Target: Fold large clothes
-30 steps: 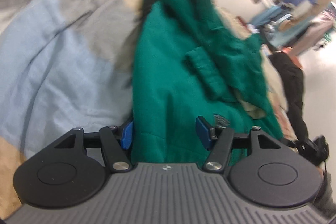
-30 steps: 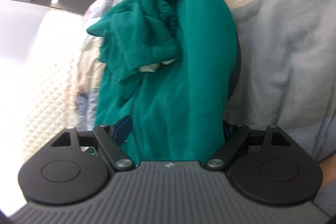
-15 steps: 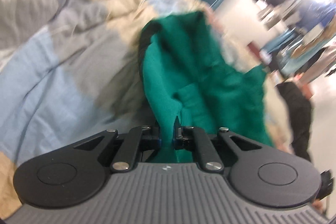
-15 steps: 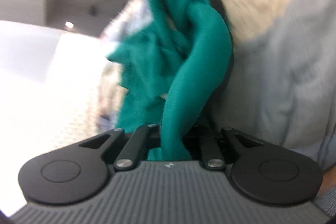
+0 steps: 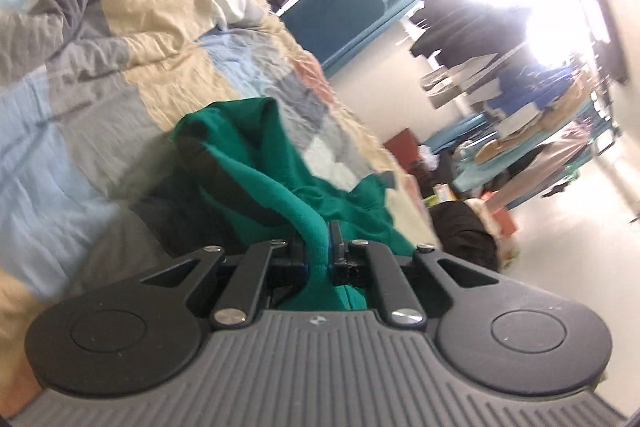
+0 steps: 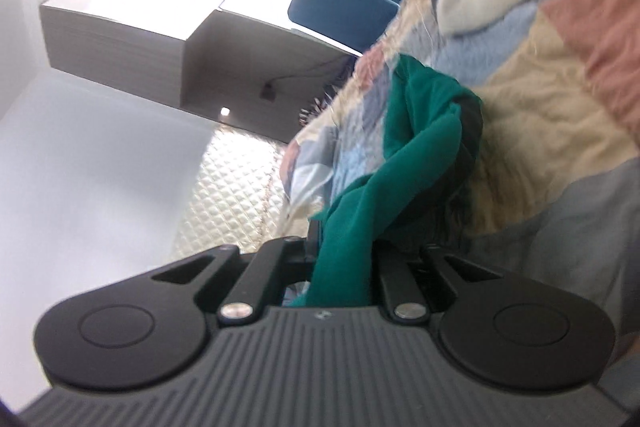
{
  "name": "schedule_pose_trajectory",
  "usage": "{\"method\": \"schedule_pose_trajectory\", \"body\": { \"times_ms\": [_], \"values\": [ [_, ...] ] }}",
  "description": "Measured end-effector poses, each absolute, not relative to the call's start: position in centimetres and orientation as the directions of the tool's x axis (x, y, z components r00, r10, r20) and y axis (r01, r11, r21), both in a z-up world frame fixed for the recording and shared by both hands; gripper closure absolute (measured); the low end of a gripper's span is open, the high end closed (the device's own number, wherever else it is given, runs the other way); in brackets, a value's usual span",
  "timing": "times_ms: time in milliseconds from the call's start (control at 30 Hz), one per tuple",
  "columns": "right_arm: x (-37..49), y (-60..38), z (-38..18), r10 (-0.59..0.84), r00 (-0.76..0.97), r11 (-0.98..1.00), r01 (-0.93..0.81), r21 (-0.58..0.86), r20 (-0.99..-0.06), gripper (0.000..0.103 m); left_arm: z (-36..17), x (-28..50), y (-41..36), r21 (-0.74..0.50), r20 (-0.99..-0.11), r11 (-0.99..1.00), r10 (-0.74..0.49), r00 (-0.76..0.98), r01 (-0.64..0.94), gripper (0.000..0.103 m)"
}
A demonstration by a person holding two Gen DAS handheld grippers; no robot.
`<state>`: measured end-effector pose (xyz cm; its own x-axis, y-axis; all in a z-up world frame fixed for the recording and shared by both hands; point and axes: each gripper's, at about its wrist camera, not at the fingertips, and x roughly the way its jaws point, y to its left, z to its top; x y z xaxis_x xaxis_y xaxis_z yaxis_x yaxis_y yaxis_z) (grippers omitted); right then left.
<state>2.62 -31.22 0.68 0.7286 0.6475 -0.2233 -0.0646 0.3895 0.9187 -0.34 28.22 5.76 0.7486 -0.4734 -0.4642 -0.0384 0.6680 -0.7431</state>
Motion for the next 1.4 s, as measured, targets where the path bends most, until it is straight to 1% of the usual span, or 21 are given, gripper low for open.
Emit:
{"method": "schedule_pose_trajectory", "body": {
  "times_ms": [100, 233, 333, 467, 633, 767, 867, 1000, 1100, 1300, 1400],
  "values": [
    [0.5, -33.1, 1.7, 0.641, 0.738, 0.388, -0.075, 0.919, -0.211, 0.093, 6.2, -3.4, 27.2, -0.777, -0.429, 0.629, -0.497, 0.754, -0.028, 0.094],
    [-2.0, -35.1, 1.7, 0.613, 0.76, 0.394, -0.054, 0.917, -0.219, 0.093, 6.0, -7.1, 25.8, -0.801, -0.389, 0.599, -0.516, 0.763, -0.003, 0.094],
    [-1.9, -35.9, 1.6, 0.597, 0.768, 0.399, -0.033, 0.916, -0.232, 0.093, 6.1, -8.1, 24.8, -0.805, -0.357, 0.593, -0.488, 0.797, 0.003, 0.094],
    [1.8, -35.4, 2.6, 0.583, 0.78, 0.405, -0.034, 0.914, -0.229, 0.093, 6.8, -4.9, 24.7, -0.855, -0.264, 0.519, -0.478, 0.837, 0.027, 0.094],
    [11.1, -35.1, 2.6, 0.543, 0.802, 0.364, 0.043, 0.93, -0.249, 0.093, 6.3, 4.2, 24.9, -0.857, -0.239, 0.515, -0.362, 0.901, -0.021, 0.094],
    [18.1, -33.9, 0.8, 0.494, 0.81, 0.376, 0.13, 0.918, -0.317, 0.092, 4.8, 10.8, 23.4, -0.798, -0.268, 0.598, -0.243, 0.932, -0.073, 0.094],
    [21.9, -33.6, -1.8, 0.463, 0.806, 0.376, 0.199, 0.905, -0.369, 0.092, 2.4, 15.1, 21.9, -0.712, -0.283, 0.696, -0.165, 0.945, -0.092, 0.093],
    [25.1, -33.9, -5.5, 0.457, 0.793, 0.385, 0.232, 0.893, -0.403, 0.091, -3.5, 20.0, 21.9, -0.728, -0.326, 0.671, -0.16, 0.932, -0.139, 0.093],
    [26.8, -34.1, -8.1, 0.485, 0.779, 0.376, 0.224, 0.899, -0.397, 0.091, -7.4, 23.4, 22.7, -0.717, -0.371, 0.676, -0.161, 0.914, -0.172, 0.093],
    [31.2, -33.5, -12.9, 0.514, 0.734, 0.378, 0.272, 0.885, -0.445, 0.09, -11.2, 28.6, 23.1, -0.669, -0.405, 0.719, -0.139, 0.904, -0.189, 0.093],
    [33.0, -33.2, -14.7, 0.525, 0.716, 0.388, 0.281, 0.878, -0.461, 0.09, -13.4, 30.7, 23.0, -0.642, -0.444, 0.736, -0.128, 0.887, -0.215, 0.093]
  ]
}}
